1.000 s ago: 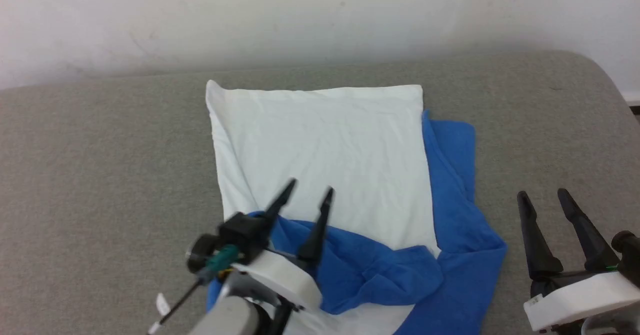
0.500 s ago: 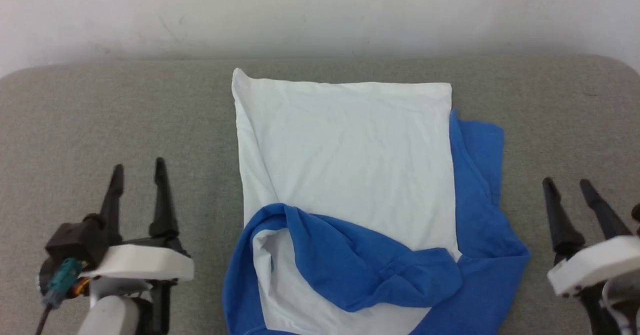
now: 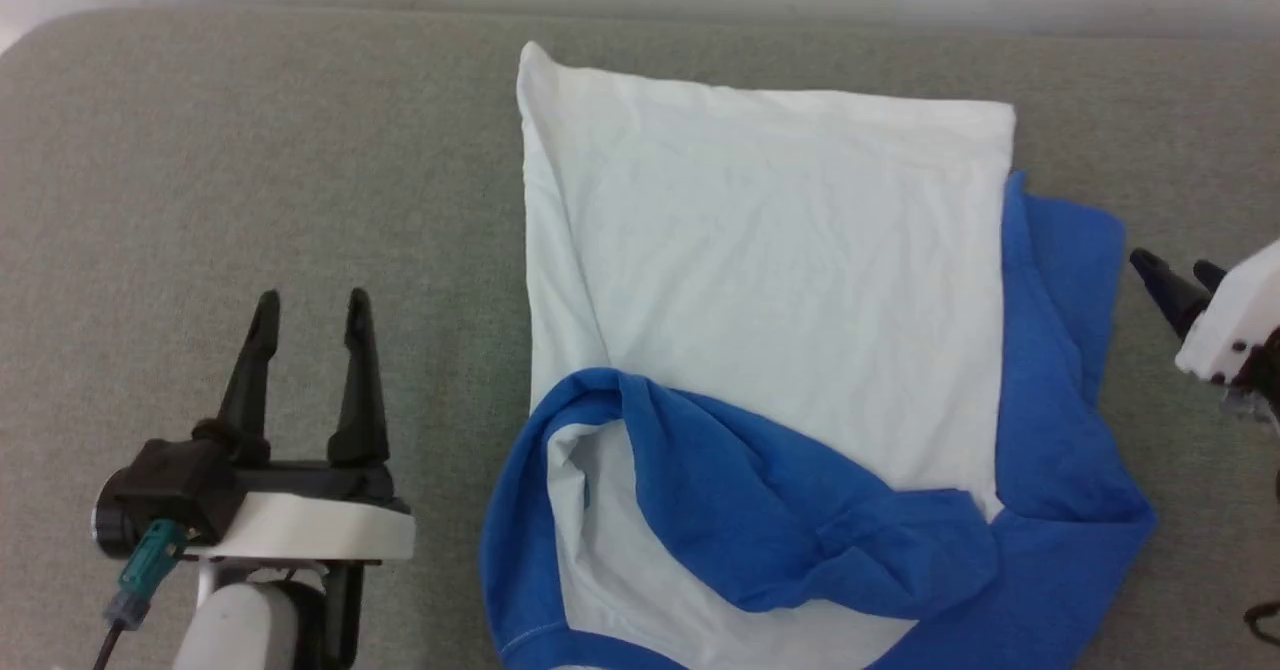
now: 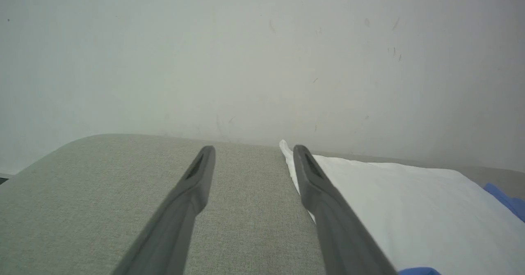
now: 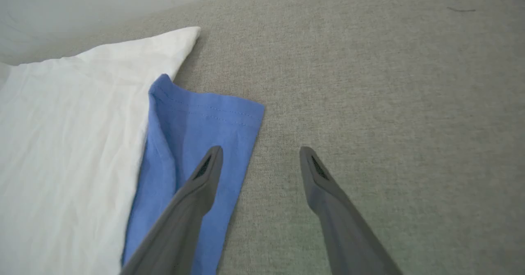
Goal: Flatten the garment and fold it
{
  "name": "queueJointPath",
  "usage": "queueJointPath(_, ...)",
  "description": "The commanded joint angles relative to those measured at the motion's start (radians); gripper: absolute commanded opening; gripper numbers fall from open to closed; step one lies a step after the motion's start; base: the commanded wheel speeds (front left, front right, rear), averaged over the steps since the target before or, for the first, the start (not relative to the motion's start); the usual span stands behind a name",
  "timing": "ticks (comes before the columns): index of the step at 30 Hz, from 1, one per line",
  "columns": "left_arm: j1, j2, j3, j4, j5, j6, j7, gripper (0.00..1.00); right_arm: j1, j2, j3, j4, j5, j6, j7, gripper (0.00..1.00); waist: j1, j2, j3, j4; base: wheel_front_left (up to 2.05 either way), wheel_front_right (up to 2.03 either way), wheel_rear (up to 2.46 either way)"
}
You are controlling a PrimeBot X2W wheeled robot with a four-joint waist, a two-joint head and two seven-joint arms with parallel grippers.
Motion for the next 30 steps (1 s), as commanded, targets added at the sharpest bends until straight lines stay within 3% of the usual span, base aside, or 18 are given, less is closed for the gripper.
queueJointPath(1,-0.028,-0.023,-0.002,-0.004,0.018,-0.021,-0.005,1.00,-0.059,-0.022,0.023,0.053,0.025,-0.001,0.048,1.00,-0.0002,0.0000,0.072,0.062,0.00,0.00,0.00)
queueJointPath(10,-0.064,-0.088,0.001,0.021,0.066,-0.079,-0.005,1.00,-0.174,-0.042,0.119,0.219,0.081,-0.001,0.213,1.00,-0.0002,0.0000,0.117,0.081,0.00,0.00,0.00)
queueJointPath(11,-0.065,-0.093,0.004,0.026,0.072,-0.085,-0.005,1.00,-0.174,-0.043,0.134,0.243,0.082,-0.001,0.247,0.88,-0.0002,0.0000,0.116,0.080,0.00,0.00,0.00)
queueJointPath(12,-0.066,-0.097,0.005,0.031,0.079,-0.090,-0.005,1.00,-0.172,-0.042,0.145,0.265,0.085,-0.001,0.278,0.37,-0.0002,0.0000,0.114,0.080,0.00,0.00,0.00)
queueJointPath(13,-0.067,-0.100,0.007,0.036,0.086,-0.094,-0.005,1.00,-0.171,-0.040,0.153,0.283,0.088,-0.001,0.302,0.00,-0.0002,0.0000,0.111,0.080,0.00,0.00,0.00)
queueJointPath(15,-0.068,-0.106,0.010,0.049,0.097,-0.102,-0.005,1.00,-0.169,-0.041,0.167,0.299,0.084,-0.001,0.317,0.00,-0.0002,0.0000,0.099,0.078,0.00,0.00,0.00)
queueJointPath(18,-0.073,-0.112,0.018,0.062,0.112,-0.110,-0.005,1.00,-0.185,-0.059,0.169,0.281,0.063,-0.001,0.231,0.00,-0.0002,0.0000,0.078,0.070,0.00,0.00,0.00)
queueJointPath(24,-0.053,-0.117,0.040,0.088,0.122,-0.125,-0.005,1.00,-0.238,-0.089,0.091,0.214,0.007,-0.001,-0.073,0.00,-0.0002,0.0000,0.010,0.041,0.00,0.00,0.00)
queueJointPath(30,-0.012,-0.117,0.062,0.108,0.129,-0.135,-0.005,1.00,-0.234,-0.049,0.125,0.033,-0.059,-0.001,-0.191,0.00,-0.0002,0.0000,-0.070,0.003,0.00,0.00,0.00)
